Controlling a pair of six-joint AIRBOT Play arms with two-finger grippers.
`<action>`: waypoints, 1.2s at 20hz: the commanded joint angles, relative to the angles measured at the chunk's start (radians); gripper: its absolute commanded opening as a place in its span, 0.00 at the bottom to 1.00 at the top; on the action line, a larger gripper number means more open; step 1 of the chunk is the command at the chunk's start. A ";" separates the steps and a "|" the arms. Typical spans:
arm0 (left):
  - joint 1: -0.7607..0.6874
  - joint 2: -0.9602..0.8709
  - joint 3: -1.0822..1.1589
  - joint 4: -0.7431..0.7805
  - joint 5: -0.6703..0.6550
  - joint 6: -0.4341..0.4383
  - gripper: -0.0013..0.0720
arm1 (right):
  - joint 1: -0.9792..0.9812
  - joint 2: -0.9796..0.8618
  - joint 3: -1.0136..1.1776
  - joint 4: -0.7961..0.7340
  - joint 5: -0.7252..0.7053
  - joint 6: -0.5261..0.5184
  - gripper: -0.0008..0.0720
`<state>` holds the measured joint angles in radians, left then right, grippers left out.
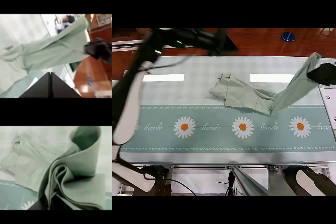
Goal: Fold the shirts.
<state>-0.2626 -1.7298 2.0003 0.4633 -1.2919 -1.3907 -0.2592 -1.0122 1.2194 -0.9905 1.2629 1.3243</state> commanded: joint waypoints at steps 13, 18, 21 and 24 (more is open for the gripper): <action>0.328 0.420 -0.002 0.020 -0.262 0.109 0.05 | 0.647 -0.483 0.001 0.216 -0.763 0.170 0.04; 0.283 0.419 -0.061 0.021 -0.262 0.129 0.05 | 0.762 -0.560 0.001 0.303 -0.886 0.168 0.60; 0.257 0.419 -0.113 0.021 -0.262 0.150 0.05 | 0.755 -0.531 0.001 0.306 -0.906 0.163 0.68; 0.250 0.418 -0.179 0.022 -0.261 0.176 0.05 | 0.675 -0.439 0.001 0.279 -0.892 0.143 0.68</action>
<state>-0.0013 -1.3117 1.8725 0.4847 -1.5517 -1.2388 0.4572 -1.5063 1.2194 -0.7025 0.3847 1.4845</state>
